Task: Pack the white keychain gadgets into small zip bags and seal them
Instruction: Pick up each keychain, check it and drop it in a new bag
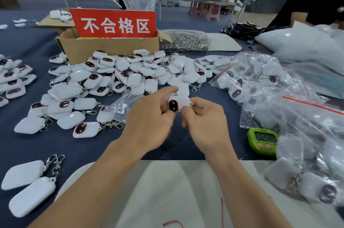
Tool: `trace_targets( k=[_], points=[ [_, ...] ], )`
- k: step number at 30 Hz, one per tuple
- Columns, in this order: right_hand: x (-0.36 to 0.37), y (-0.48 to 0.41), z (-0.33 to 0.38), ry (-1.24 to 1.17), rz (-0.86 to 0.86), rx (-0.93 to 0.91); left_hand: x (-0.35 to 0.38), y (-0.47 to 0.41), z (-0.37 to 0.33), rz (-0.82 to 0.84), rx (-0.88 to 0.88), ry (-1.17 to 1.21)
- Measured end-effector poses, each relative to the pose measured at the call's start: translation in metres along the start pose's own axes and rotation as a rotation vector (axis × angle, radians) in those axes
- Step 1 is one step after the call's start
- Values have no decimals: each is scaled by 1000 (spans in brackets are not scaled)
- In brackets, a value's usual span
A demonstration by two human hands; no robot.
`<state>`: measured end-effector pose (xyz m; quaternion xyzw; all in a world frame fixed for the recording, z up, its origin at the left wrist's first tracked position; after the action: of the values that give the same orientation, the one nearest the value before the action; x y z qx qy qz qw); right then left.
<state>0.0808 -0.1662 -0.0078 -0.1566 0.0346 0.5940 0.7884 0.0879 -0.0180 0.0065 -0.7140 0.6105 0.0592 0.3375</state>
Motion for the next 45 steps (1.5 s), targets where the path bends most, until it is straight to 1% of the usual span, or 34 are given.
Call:
trace_targets(
  k=[4, 6, 8, 11, 12, 13, 15, 16, 17, 18, 21, 24, 26, 28, 29, 31, 33, 35, 37, 39, 40, 42, 45],
  points=[
    [3, 5, 1, 115, 58, -83, -5, -2, -1, -153, -1, 19],
    [9, 10, 3, 214, 113, -152, -4, -2, -3, -140, 8, 45],
    [15, 14, 5, 268, 196, -180, -4, -2, -5, -100, 9, 70],
    [18, 17, 7, 220, 336, -127, -12, -8, -7, -107, -29, 126],
    [16, 16, 9, 170, 326, -118, -17, -11, -7, -132, -31, 131],
    [13, 15, 10, 98, 264, -111, -23, -14, -7, -166, -29, 129],
    [1, 10, 12, -21, 25, -118, -39, -21, -6, -250, -31, 126],
    [-4, 8, 10, -34, -72, -108, -49, -25, -6, -301, -34, 129],
    [-6, 5, 6, 2, -123, -88, -61, -29, -5, -361, -36, 137],
    [-5, 3, 0, 87, -130, -63, -74, -33, -6, -427, -33, 148],
    [5, -3, -15, 342, -53, 28, -111, -42, -12, -614, 19, 183],
    [12, -10, -18, 395, -20, 30, -128, -44, -22, -676, 105, 110],
    [16, -14, -17, 390, -18, -6, -124, -40, -29, -646, 150, 7],
    [21, -19, -16, 375, -12, -45, -105, -36, -30, -543, 141, -77],
    [23, -23, -16, 375, -2, -68, -91, -34, -28, -458, 109, -110],
    [28, -34, -16, 410, 27, -124, -56, -25, -21, -216, 40, -168],
    [32, -44, -19, 486, 73, -159, -22, -12, -11, 12, 18, -210],
    [35, -50, -23, 520, 103, -164, 0, 0, 2, 148, -38, -202],
    [39, -56, -24, 498, 105, -180, 12, 5, 14, 201, -95, -233],
    [42, -61, -26, 532, 122, -197, 17, 6, 15, 210, -44, -358],
    [43, -62, -27, 590, 144, -207, 19, 8, 14, 206, -12, -395],
    [46, -63, -28, 699, 184, -226, 19, 9, 12, 211, 14, -404],
    [43, -59, -28, 630, 142, -232, 12, 4, 20, 229, -17, -418]
  ],
)
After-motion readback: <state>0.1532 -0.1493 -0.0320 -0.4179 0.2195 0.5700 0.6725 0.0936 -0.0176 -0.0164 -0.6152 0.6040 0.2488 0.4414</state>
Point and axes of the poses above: each hand's wrist, its own y-axis away from the middle knuckle, its own x-axis out of the palm, z = x × y, the point moved 4 cm from there along -y, towards the middle knuckle, and after that the axes turned 8 degrees about -z, right-handed, at the moved point
